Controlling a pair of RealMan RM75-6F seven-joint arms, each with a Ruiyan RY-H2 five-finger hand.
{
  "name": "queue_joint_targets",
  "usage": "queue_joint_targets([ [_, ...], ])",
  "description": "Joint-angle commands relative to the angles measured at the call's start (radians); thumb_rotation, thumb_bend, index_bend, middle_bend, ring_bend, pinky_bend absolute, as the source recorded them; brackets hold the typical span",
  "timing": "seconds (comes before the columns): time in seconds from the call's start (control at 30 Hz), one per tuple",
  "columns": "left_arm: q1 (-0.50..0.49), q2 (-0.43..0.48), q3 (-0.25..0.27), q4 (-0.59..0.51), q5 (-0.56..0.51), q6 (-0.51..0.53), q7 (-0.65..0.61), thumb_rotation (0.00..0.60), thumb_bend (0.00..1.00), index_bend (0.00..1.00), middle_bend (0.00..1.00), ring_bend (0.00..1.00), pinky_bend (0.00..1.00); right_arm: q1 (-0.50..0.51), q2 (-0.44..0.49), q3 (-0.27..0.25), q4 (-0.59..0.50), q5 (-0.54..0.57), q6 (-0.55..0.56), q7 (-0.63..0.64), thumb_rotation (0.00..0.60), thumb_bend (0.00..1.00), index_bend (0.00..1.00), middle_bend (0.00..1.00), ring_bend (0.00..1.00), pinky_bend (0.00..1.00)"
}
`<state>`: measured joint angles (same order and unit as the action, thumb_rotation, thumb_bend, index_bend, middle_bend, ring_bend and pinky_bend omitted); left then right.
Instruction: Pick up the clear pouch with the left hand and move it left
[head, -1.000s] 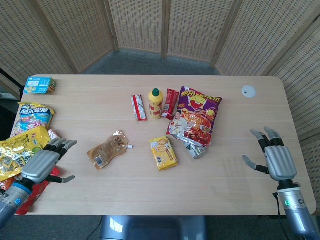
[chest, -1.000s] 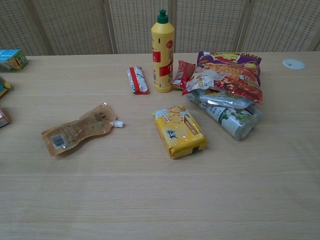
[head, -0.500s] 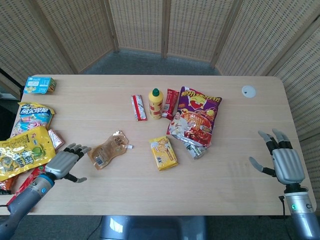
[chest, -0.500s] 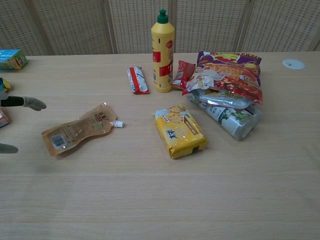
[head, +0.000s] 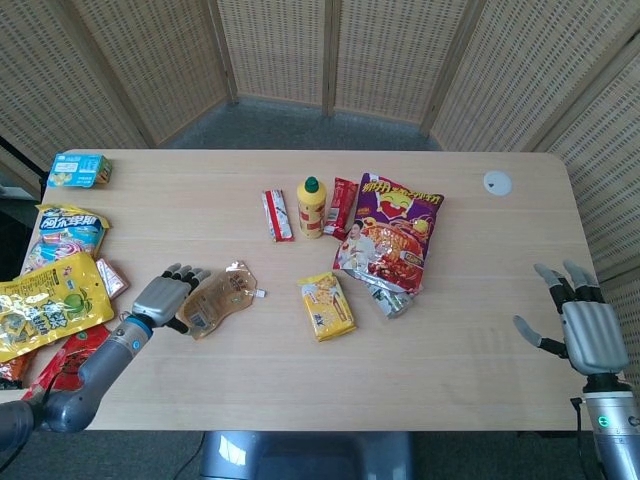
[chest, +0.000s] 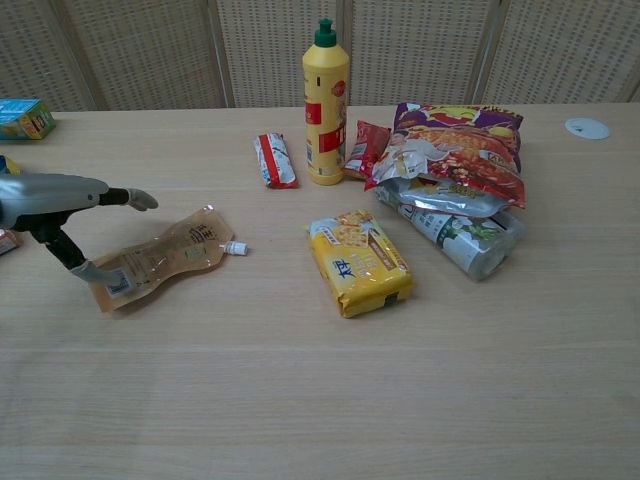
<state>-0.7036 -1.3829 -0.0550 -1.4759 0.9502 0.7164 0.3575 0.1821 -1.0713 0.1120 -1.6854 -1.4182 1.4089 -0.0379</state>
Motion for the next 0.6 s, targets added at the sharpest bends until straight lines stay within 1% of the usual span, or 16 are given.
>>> queue_joint_targets([
  [0.03, -0.018, -0.044, 0.0, 0.04, -0.027, 0.007, 0.017, 0.457, 0.22, 0.0, 0.0, 0.0, 0.0, -0.005, 0.007, 0.002, -0.005, 0.003, 0.005, 0.001, 0.044, 0.27, 0.11, 0.23, 0.0, 0.0],
  [0.23, -0.027, -0.101, 0.021, 0.088, -0.031, 0.021, 0.042, 0.467, 0.22, 0.0, 0.0, 0.0, 0.0, -0.009, 0.012, 0.004, -0.009, 0.007, 0.004, 0.011, 0.041, 0.27, 0.11, 0.23, 0.0, 0.0],
  [0.43, -0.027, -0.14, 0.029, 0.114, -0.029, 0.053, 0.061, 0.496, 0.22, 0.0, 0.0, 0.0, 0.0, -0.011, 0.012, 0.006, -0.004, 0.006, 0.004, 0.025, 0.045, 0.27, 0.11, 0.23, 0.0, 0.0],
  [0.53, -0.026, -0.154, 0.031, 0.122, -0.023, 0.069, 0.068, 0.529, 0.22, 0.0, 0.01, 0.0, 0.0, -0.014, 0.012, 0.006, 0.0, 0.004, 0.008, 0.034, 0.041, 0.27, 0.11, 0.23, 0.0, 0.0],
  [0.6, -0.025, -0.16, 0.031, 0.124, -0.024, 0.076, 0.073, 0.563, 0.22, 0.0, 0.04, 0.0, 0.0, -0.017, 0.013, 0.006, 0.002, 0.003, 0.01, 0.039, 0.042, 0.27, 0.11, 0.23, 0.0, 0.0],
])
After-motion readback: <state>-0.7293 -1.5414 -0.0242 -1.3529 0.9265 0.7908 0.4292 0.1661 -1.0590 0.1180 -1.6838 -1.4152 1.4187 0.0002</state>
